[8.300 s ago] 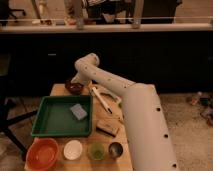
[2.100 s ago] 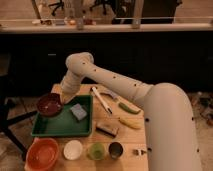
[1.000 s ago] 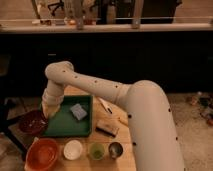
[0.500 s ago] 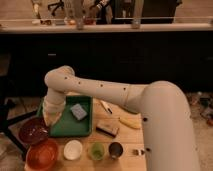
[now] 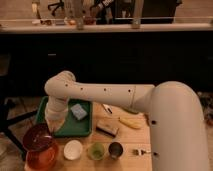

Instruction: Stack bowls on top of each other

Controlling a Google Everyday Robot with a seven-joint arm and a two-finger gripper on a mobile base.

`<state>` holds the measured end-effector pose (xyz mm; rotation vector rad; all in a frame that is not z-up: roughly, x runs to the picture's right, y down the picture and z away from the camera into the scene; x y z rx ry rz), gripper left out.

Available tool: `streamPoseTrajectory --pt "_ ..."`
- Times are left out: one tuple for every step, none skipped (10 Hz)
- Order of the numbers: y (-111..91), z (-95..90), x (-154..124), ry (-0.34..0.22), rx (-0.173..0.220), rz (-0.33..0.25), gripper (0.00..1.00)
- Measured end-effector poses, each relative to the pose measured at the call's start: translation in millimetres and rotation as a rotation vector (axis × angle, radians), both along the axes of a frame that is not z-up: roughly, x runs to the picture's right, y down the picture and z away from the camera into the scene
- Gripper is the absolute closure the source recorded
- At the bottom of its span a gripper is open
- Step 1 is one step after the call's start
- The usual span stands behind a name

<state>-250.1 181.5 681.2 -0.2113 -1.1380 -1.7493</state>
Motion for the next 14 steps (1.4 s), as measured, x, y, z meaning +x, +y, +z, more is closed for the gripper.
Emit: streamPoseTrajectory --pt "4 -1.0 0 0.014 0.027 0.015 1.0" --pt "6 -1.3 0 0.022 0.044 0.024 1.0" --pt "8 -1.7 -1 0.032 0.066 0.035 1.0" --pt "12 -1.1 -2 0.04 0.084 0.046 1.0" --pt "14 -0.5 -2 0.042 0.086 0.049 1.0" --pt "18 0.6 -3 0.041 0.082 0.051 1.0" --pt "22 1.6 -3 0.039 0.074 0.053 1.0" --pt "27 3.5 -2 0.039 0.058 0.057 1.0" --pt "30 3.9 -2 0.039 0.049 0.059 1.0" --pt "33 4.3 -1 0.038 0.037 0.062 1.0" --pt "36 4.8 1 0.039 0.029 0.064 1.0" --pt "37 4.7 1 0.038 0.025 0.067 1.0" --pt "39 5.3 2 0.035 0.01 0.075 0.97" --pt "39 6.2 4 0.037 0.007 0.077 0.97"
